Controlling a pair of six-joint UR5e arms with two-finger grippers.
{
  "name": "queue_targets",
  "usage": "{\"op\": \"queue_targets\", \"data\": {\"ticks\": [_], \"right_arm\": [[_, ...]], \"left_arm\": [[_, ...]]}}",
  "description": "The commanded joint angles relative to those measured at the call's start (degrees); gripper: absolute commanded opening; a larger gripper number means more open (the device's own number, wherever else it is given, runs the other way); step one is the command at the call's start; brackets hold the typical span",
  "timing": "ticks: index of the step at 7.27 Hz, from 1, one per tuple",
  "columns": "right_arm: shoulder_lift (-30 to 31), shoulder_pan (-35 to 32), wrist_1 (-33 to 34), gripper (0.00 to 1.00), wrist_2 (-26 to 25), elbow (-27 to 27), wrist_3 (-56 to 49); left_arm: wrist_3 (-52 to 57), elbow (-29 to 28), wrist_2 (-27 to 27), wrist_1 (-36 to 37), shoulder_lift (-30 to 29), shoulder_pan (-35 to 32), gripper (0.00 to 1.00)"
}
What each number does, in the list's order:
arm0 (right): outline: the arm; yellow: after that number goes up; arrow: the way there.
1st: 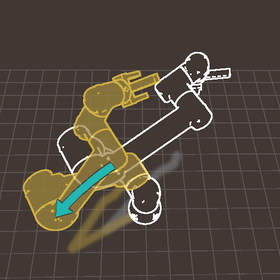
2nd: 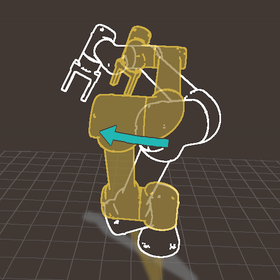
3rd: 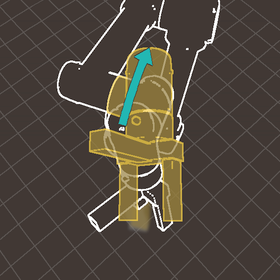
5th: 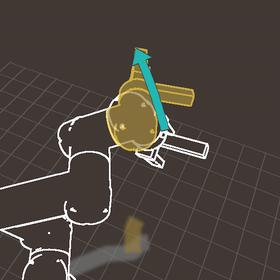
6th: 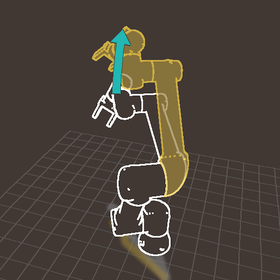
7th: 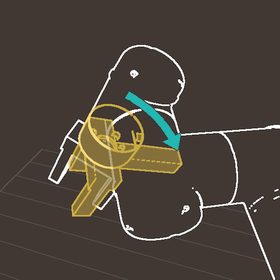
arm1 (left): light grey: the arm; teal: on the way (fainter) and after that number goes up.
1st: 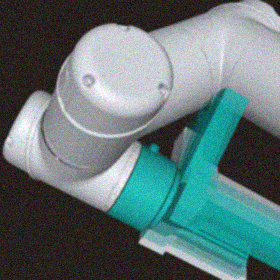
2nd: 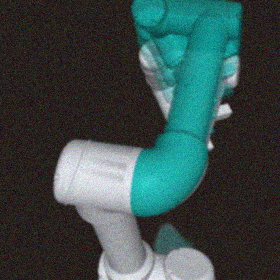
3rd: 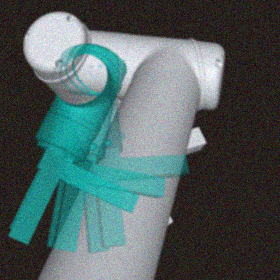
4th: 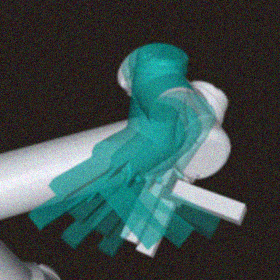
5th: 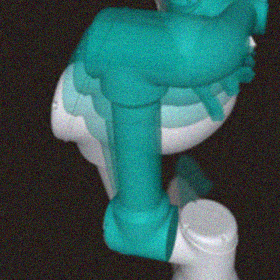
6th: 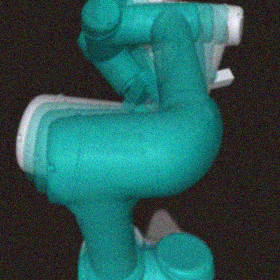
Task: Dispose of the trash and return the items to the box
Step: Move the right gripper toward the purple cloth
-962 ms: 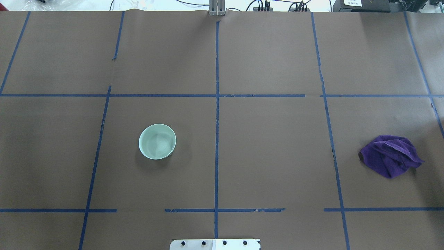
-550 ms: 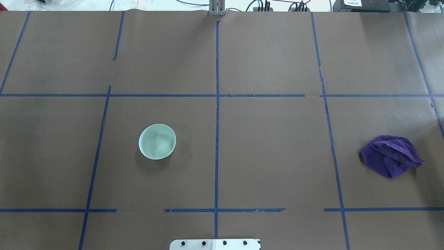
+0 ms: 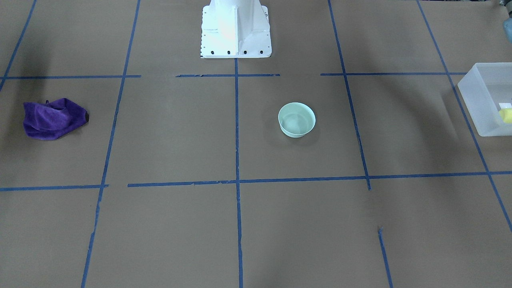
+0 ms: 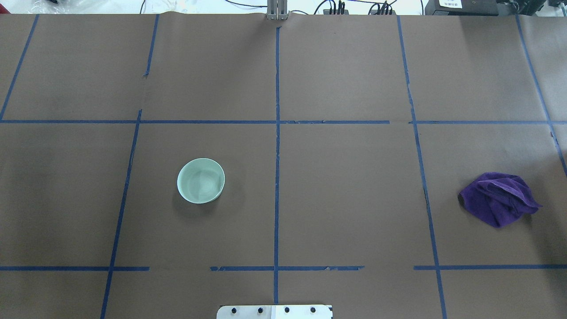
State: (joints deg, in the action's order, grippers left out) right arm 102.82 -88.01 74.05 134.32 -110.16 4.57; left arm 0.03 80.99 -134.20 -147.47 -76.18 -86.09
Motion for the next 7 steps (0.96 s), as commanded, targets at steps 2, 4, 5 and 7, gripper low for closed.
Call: {"op": "queue_targets", "data": {"ticks": [2, 4, 5, 7], "right_arm": [[-0.9, 8.2, -9.7, 1.00, -0.3, -1.0, 13.9], [1.3, 18.0, -18.9, 0.99, -6.0, -0.9, 29.2], [1.9, 21.8, -18.9, 0.91, -8.1, -0.9, 31.0], [0.7, 33.1, -19.1, 0.88, -19.0, -1.5, 38.0]], "left_arm": [[-0.1, 12.4, 0.3, 16.2, -4.2, 0.0, 1.00], [-0.2, 13.6, 3.8, 18.3, -7.3, 0.0, 1.00], [-0.8, 13.8, 3.9, 18.3, -8.3, 0.0, 1.00], [-0.8, 13.8, 3.9, 18.3, -9.2, 0.0, 1.00]]}}
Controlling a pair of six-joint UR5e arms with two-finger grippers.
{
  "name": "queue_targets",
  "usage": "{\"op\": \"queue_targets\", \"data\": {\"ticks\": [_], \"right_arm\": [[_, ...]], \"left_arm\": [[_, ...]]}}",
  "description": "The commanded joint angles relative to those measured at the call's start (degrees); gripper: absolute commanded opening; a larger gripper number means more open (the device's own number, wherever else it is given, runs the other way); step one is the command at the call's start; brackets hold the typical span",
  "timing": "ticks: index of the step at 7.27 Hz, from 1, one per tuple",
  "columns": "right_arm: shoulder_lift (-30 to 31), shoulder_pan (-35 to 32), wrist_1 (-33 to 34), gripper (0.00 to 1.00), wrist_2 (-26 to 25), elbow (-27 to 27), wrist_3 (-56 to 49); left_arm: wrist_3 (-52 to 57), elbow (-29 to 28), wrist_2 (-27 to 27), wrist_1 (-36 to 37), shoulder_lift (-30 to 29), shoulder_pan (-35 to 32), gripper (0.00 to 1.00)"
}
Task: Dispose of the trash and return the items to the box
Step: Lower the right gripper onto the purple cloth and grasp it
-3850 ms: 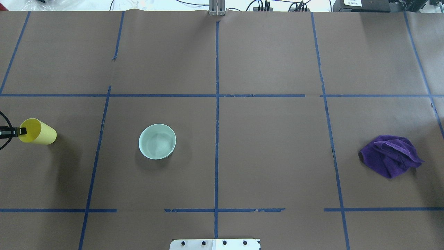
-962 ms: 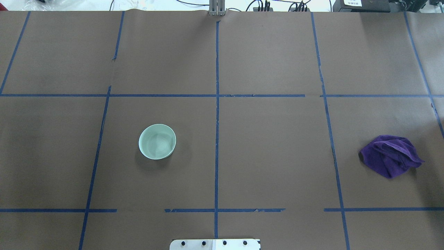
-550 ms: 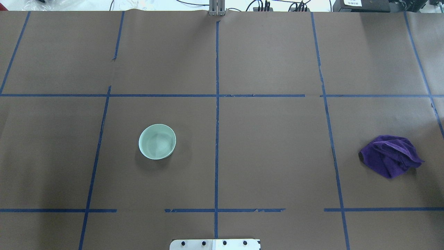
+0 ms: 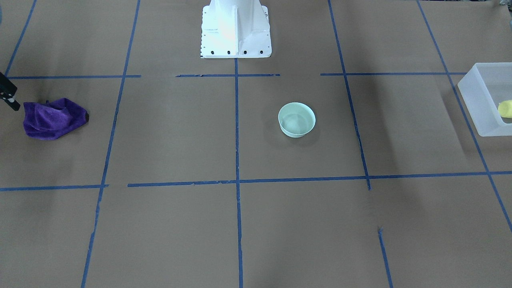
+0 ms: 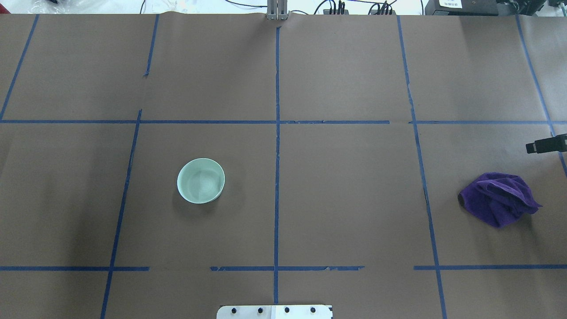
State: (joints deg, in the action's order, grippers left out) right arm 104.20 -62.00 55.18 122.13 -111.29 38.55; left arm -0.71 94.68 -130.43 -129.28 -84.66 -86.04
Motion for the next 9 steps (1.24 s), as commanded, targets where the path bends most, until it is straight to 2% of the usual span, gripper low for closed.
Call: {"op": "queue_targets", "data": {"ticks": [1, 2, 3, 5, 6, 8, 9], "right_arm": [[-0.7, 11.8, -0.2, 0.88, -11.2, -0.9, 2.6], [-0.7, 16.9, -0.2, 0.89, -16.7, -1.5, -0.5], [-0.7, 20.1, -0.2, 0.89, -19.9, -2.7, -2.6], [0.0, 22.3, 0.0, 0.87, -22.3, -2.4, -8.1], [0.0, 23.4, 0.5, 0.70, -23.2, -1.8, -8.1], [0.2, 23.4, 0.5, 0.00, -23.2, -1.2, -8.7], [0.9, 23.4, 0.5, 0.00, -23.2, -1.3, -8.8]], "left_arm": [[-0.1, 0.1, 0.1, 0.1, -0.9, 0.0, 1.00], [-0.2, 0.0, 0.1, 0.2, -1.5, 0.0, 1.00], [-0.3, 0.0, 0.1, 0.2, -1.6, 0.0, 1.00], [-0.4, 0.0, 0.1, 0.2, -1.6, 0.0, 1.00], [-0.6, 0.1, 0.0, 0.2, -1.6, 0.0, 1.00], [-0.6, 0.1, 0.0, 0.2, -1.6, 0.0, 1.00], [-0.6, 0.1, 0.0, 0.2, -1.6, 0.0, 1.00]]}}
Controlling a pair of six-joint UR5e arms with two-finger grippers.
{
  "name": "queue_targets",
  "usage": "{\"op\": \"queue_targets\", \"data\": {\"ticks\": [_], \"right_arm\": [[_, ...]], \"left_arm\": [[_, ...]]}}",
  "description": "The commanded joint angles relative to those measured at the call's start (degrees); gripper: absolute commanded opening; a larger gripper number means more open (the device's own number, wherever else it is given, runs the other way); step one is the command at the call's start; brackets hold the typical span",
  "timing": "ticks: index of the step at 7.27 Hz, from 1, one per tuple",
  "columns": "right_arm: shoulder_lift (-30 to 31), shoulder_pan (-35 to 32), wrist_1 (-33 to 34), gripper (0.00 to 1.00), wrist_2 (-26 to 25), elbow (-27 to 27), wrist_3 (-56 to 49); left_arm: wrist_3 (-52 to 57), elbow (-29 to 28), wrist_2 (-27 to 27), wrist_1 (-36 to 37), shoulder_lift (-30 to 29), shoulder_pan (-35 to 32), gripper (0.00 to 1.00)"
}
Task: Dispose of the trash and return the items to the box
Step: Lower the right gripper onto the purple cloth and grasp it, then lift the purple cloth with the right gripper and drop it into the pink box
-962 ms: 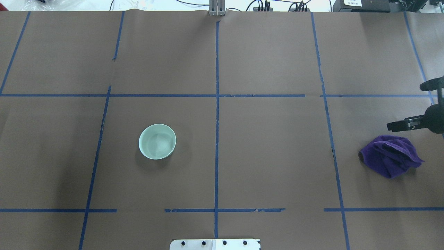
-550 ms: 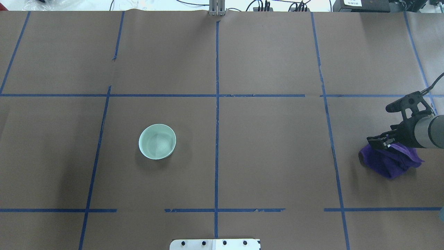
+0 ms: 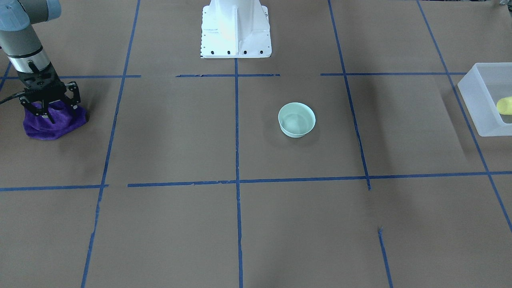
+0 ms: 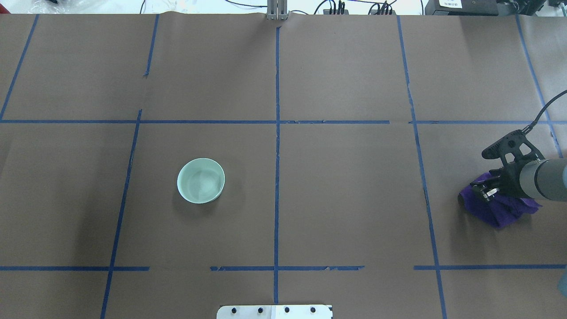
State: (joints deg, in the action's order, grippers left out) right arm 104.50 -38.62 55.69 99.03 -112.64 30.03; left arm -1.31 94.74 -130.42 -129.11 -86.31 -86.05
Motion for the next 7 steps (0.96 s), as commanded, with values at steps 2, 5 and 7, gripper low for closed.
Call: {"op": "queue_targets", "data": {"ticks": [2, 5, 7], "right_arm": [[1.0, -0.9, 0.1, 0.00, 0.8, -0.5, -0.6], [0.4, -19.8, 15.5, 0.00, 15.1, -8.7, -11.5], [-1.8, -39.2, 28.2, 0.00, 28.2, -8.8, -31.2]], "left_arm": [[0.0, 0.0, 0.0, 0.0, 0.0, 0.0, 1.00], [-0.3, 0.1, 0.0, -0.1, -0.1, 0.0, 1.00], [-3.7, 0.6, 0.0, 0.0, -0.4, 1.4, 1.00]]}}
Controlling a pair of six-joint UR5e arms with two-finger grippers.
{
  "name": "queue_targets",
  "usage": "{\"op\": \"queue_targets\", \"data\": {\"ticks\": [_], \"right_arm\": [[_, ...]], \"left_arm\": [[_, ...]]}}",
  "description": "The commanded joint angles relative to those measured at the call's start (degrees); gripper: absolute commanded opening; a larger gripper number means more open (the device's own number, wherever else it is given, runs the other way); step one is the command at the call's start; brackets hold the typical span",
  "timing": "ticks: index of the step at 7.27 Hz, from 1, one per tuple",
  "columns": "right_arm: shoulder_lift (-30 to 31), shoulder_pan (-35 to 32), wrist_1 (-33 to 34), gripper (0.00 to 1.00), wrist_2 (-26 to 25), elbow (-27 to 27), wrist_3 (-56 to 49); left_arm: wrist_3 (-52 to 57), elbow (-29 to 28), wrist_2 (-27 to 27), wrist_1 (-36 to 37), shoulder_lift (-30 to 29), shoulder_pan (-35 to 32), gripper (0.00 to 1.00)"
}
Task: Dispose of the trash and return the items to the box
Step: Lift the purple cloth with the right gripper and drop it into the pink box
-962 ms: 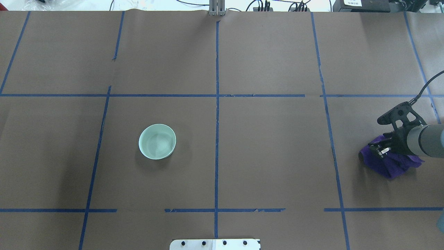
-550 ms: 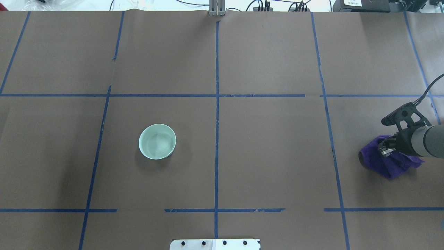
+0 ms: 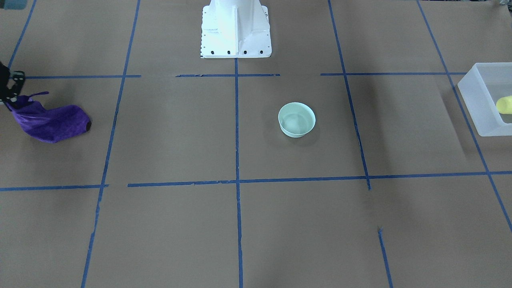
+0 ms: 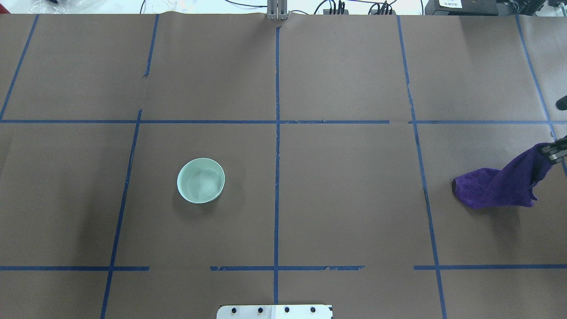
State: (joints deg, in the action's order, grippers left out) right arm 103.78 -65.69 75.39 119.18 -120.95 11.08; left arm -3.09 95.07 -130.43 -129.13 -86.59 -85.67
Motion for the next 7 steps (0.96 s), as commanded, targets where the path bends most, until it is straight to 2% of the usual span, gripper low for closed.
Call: {"op": "queue_targets", "data": {"ticks": [1, 2, 3, 4, 5, 6, 7], "right_arm": [[-2.4, -21.7, 17.6, 0.00, 13.0, -0.3, -22.8], [-6.8, -29.4, 29.6, 0.00, 13.6, 0.4, -31.3], [-13.0, -36.2, 39.9, 0.00, 13.1, 3.7, -40.1], [-20.4, -42.1, 47.5, 0.00, 12.6, 10.0, -47.4], [-26.7, -45.7, 50.3, 0.00, 10.9, 16.2, -51.3], [-28.3, -47.9, 50.5, 0.00, 8.9, 21.2, -55.0], [-27.2, -48.7, 50.3, 0.00, 7.7, 23.5, -56.3]], "left_arm": [[-3.6, 0.7, 0.2, 0.0, -0.5, 1.9, 1.00], [-3.9, 1.0, 0.2, -0.1, -0.5, 2.6, 1.00], [-4.6, 1.0, 0.3, -0.1, -0.8, 2.7, 1.00], [-5.8, 1.1, 0.4, -0.1, -1.3, 3.5, 1.00], [-5.9, 1.3, 0.4, -0.1, -1.3, 3.8, 1.00], [-6.5, 1.5, 0.4, -0.1, -1.3, 3.9, 1.00], [-8.0, 2.4, 0.4, -0.1, -1.3, 5.3, 1.00]]}}
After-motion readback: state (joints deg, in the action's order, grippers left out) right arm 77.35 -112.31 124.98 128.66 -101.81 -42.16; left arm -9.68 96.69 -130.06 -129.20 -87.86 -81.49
